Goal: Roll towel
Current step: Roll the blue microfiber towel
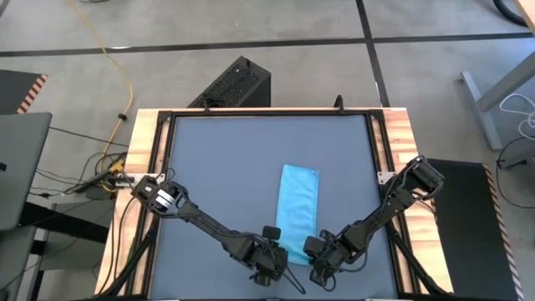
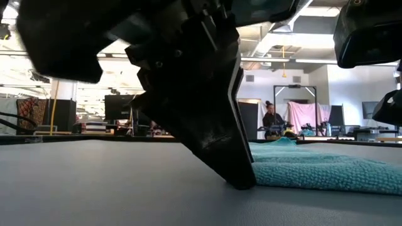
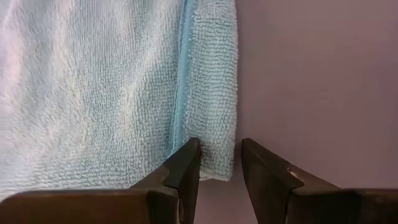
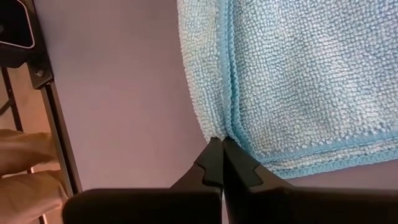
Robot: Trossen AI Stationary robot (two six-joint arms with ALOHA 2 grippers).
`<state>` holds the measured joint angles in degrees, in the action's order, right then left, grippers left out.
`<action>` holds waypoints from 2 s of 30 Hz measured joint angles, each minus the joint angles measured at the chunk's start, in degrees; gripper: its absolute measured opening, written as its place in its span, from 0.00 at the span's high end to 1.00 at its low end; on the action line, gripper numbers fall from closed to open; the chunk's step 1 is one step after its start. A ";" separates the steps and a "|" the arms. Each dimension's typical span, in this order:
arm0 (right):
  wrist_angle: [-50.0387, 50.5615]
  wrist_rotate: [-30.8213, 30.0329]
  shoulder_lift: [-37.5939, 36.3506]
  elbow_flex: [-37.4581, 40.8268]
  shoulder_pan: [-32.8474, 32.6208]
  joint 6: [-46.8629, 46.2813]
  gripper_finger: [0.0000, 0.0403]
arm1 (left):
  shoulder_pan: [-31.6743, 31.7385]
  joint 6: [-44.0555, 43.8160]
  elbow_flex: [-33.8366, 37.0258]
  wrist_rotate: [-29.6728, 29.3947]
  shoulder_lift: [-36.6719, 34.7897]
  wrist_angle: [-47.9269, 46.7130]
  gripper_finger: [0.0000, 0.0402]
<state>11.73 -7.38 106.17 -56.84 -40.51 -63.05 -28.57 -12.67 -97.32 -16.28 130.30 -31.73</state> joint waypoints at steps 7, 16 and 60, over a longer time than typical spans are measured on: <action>1.31 -0.97 -0.10 -0.19 -0.43 -1.24 0.95 | 0.17 -1.95 -0.02 4.33 0.00 -1.18 0.85; 7.94 -9.75 -4.78 0.24 -1.32 -1.47 0.95 | 0.32 -3.79 -0.02 7.30 -0.04 -1.29 0.99; 4.92 4.62 -7.65 -0.11 -3.83 -17.99 0.92 | 2.09 -18.89 -1.38 27.88 -0.24 6.62 1.00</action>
<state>16.64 -2.76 98.52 -56.95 -44.34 -81.03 -26.48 -31.57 -98.70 11.60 130.06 -25.10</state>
